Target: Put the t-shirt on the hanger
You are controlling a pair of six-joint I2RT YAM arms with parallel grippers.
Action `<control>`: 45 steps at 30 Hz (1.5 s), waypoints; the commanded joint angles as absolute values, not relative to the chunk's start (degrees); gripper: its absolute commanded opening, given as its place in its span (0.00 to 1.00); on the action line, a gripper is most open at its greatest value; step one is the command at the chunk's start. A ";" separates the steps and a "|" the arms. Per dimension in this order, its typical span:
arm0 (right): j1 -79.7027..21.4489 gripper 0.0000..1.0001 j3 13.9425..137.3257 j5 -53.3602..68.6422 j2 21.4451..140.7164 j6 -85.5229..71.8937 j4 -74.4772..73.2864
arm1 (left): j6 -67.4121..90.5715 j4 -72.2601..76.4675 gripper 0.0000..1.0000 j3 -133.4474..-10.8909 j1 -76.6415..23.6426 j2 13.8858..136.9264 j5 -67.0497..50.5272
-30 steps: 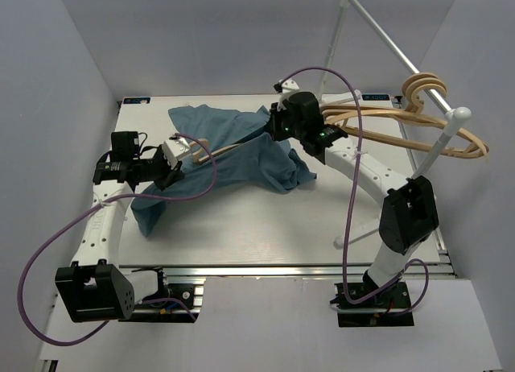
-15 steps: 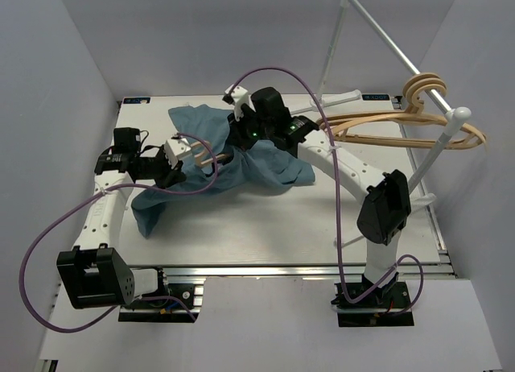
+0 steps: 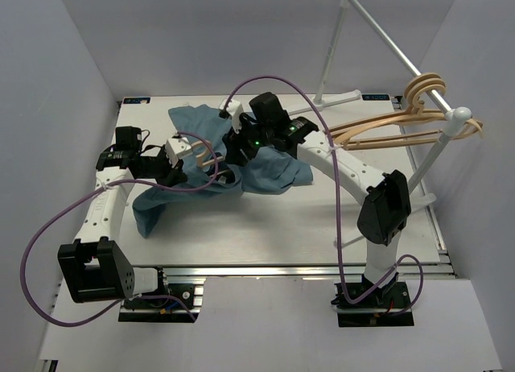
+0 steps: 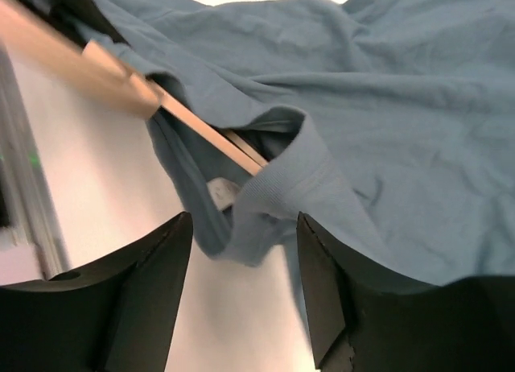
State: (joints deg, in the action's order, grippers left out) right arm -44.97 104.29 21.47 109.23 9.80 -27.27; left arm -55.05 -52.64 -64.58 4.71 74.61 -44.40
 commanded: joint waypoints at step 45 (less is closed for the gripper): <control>-40.70 0.00 104.33 46.24 115.32 32.44 -17.84 | -61.35 -61.52 0.00 -68.91 5.01 74.79 -49.14</control>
